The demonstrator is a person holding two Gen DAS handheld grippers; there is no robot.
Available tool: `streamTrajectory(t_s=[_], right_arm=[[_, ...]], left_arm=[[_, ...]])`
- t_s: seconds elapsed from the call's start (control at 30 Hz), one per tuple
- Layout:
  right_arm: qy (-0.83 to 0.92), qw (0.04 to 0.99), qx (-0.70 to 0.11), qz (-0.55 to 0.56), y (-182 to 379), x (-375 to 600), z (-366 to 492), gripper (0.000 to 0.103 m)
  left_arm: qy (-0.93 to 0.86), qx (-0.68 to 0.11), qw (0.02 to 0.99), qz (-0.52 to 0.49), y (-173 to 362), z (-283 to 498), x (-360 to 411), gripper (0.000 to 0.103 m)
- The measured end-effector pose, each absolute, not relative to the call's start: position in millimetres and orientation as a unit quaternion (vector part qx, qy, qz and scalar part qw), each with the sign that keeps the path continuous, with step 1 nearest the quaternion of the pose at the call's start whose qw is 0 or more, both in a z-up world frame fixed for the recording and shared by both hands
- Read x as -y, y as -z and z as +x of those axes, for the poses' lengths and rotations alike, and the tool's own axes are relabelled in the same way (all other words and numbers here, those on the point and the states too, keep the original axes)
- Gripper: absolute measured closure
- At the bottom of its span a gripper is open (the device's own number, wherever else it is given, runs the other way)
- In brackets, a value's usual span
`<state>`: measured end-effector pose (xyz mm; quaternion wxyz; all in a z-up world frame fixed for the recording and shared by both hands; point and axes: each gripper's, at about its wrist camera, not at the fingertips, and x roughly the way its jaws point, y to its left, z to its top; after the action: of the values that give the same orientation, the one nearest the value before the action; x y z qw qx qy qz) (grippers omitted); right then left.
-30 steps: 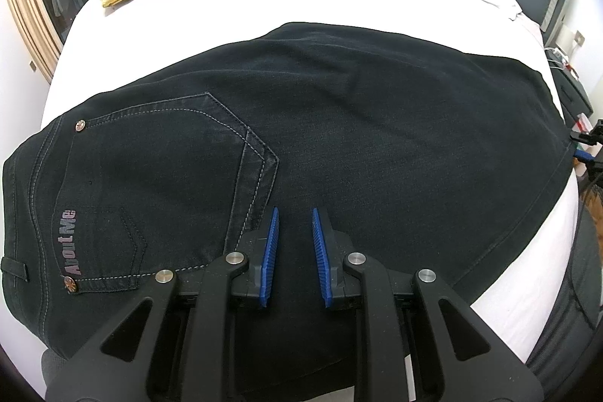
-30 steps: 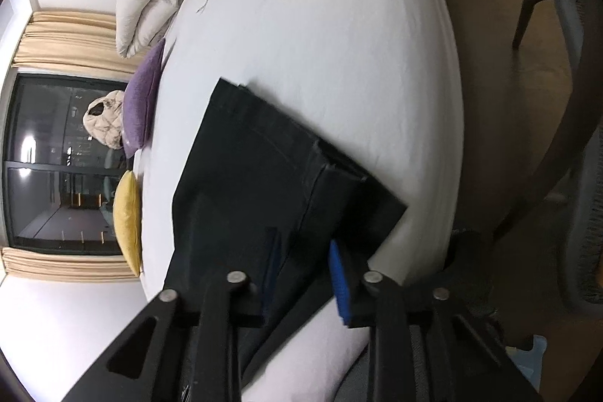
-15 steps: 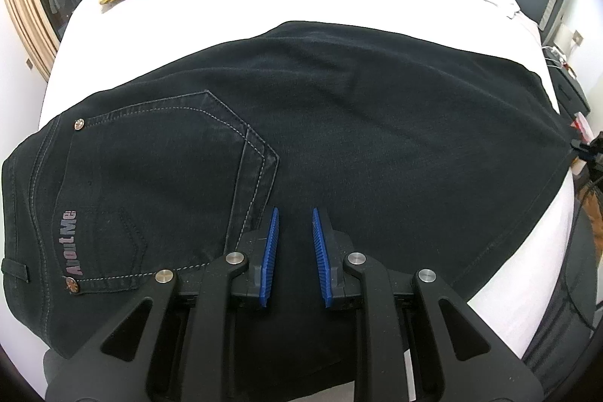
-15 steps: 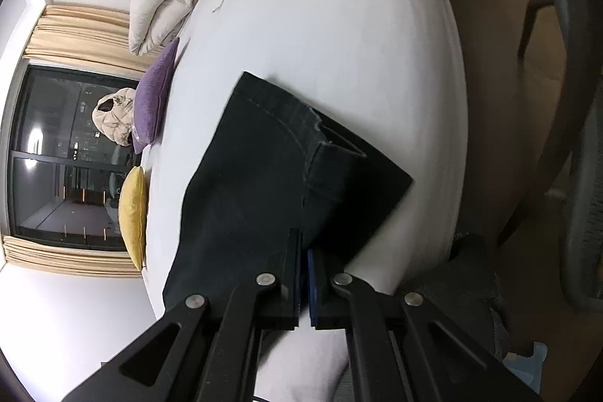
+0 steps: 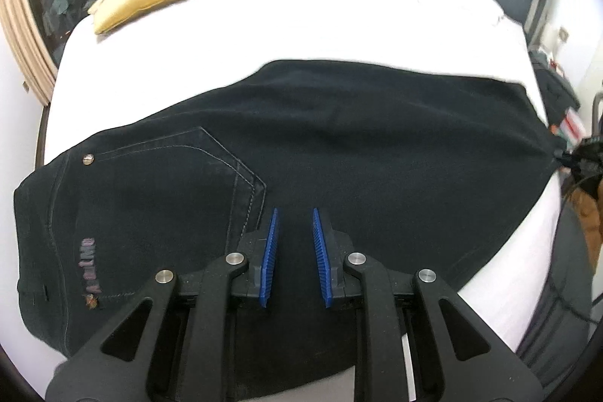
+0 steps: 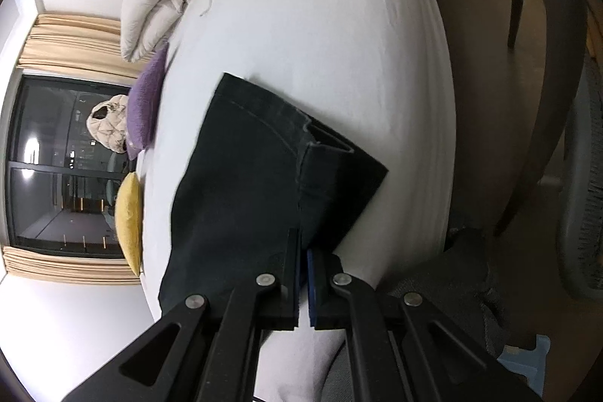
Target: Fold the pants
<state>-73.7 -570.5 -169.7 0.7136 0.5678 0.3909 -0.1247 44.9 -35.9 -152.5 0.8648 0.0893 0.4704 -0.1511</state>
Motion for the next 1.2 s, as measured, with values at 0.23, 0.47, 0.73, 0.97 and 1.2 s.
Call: streamTrajectory(t_s=[0.23,0.47,0.73,0.97,1.2], right_arm=[[0.119,0.709,-0.39,0.576,185,571,-75,0.103],[0.21,0.711,-0.446,0.502,148,576,-91,0.08],[-0.061,0.827,-0.421,0.368,48,462,37,0.08],[-0.211,0.759,-0.532,0.311,133,324,157,0.058],[-0.145,0.804,-0.531,0.223,100,315,155,0.051]], left_arm=[[0.149,-0.488,0.856,0.087,169,49,31,0.085],[0.142,-0.492,0.856,0.072,159,53,27,0.085],[0.15,-0.451,0.877,0.065,125,92,35,0.085],[0.129,-0.48,0.867,0.039,160,108,20,0.085],[0.122,-0.442,0.888,-0.004,132,90,-12,0.085]])
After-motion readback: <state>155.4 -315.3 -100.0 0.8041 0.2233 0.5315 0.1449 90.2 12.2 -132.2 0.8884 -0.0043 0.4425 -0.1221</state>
